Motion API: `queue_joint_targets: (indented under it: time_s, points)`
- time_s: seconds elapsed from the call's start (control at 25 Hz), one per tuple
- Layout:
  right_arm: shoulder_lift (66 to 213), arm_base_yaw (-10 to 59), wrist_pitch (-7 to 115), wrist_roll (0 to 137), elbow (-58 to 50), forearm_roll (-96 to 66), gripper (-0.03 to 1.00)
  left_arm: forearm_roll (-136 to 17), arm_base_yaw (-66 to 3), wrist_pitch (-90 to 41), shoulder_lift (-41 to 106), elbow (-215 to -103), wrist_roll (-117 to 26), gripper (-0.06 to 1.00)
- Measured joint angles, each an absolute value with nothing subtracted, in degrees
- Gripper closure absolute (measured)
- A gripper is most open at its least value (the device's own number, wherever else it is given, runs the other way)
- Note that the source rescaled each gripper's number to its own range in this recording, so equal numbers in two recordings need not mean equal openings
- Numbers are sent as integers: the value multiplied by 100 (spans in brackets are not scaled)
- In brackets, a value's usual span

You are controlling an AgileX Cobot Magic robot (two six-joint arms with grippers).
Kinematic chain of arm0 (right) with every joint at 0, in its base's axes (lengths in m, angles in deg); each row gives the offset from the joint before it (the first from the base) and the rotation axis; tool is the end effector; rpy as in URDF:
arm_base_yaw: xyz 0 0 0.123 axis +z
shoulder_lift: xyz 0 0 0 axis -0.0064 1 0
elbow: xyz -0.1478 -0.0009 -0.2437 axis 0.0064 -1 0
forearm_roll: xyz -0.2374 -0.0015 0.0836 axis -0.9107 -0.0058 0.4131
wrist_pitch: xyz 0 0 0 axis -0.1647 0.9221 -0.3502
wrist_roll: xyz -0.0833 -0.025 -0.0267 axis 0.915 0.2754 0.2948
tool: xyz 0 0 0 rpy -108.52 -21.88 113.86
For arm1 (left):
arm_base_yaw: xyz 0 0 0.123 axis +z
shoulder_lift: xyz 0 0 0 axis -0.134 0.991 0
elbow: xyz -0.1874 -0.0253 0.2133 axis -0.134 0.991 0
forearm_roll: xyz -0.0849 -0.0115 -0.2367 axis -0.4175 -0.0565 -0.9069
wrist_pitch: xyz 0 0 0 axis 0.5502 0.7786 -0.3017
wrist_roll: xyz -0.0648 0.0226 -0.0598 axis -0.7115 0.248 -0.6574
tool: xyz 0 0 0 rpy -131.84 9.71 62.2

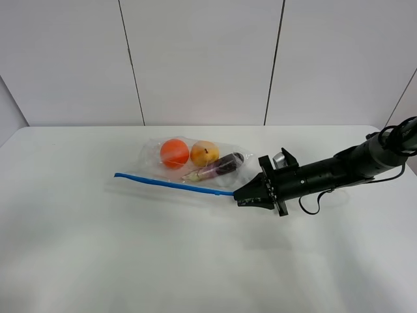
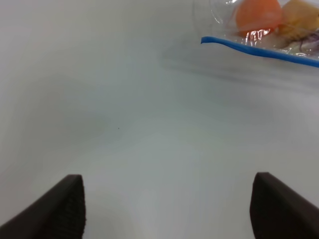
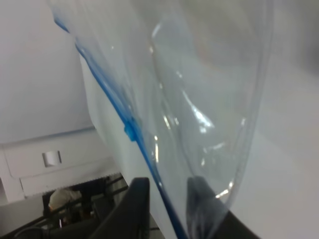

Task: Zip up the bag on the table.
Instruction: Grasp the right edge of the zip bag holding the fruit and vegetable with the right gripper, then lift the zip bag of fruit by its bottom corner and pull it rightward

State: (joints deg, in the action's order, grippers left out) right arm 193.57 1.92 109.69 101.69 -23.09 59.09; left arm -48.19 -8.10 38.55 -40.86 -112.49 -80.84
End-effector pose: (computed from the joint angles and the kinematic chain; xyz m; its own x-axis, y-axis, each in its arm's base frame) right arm 0.3458 0.0957 0.0773 -0.9970 0.0718 0.0286 0.0567 0.4279 0.9020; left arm -0.0200 -0.0034 0.2902 -0.4791 -0.0397 -0.8769 0.0208 0.9982 -0.0566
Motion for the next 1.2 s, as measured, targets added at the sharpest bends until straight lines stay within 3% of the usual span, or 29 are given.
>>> queue_joint_targets:
  time_s: [0.6,0.8,1.2]
  points:
    - [19357,192,10669,10169,-2309,6191,70,-4819,-810,3855,-4086,-11249,-8084,1]
    - [19357,192,10669,10169,-2309,6293,95,-4819,-810,3855,-4086,-11249,-8084,1]
    - [19335,192,11270,10169,-2309,6402,96,-4819,-810,3855,-4086,-11249,-8084,1]
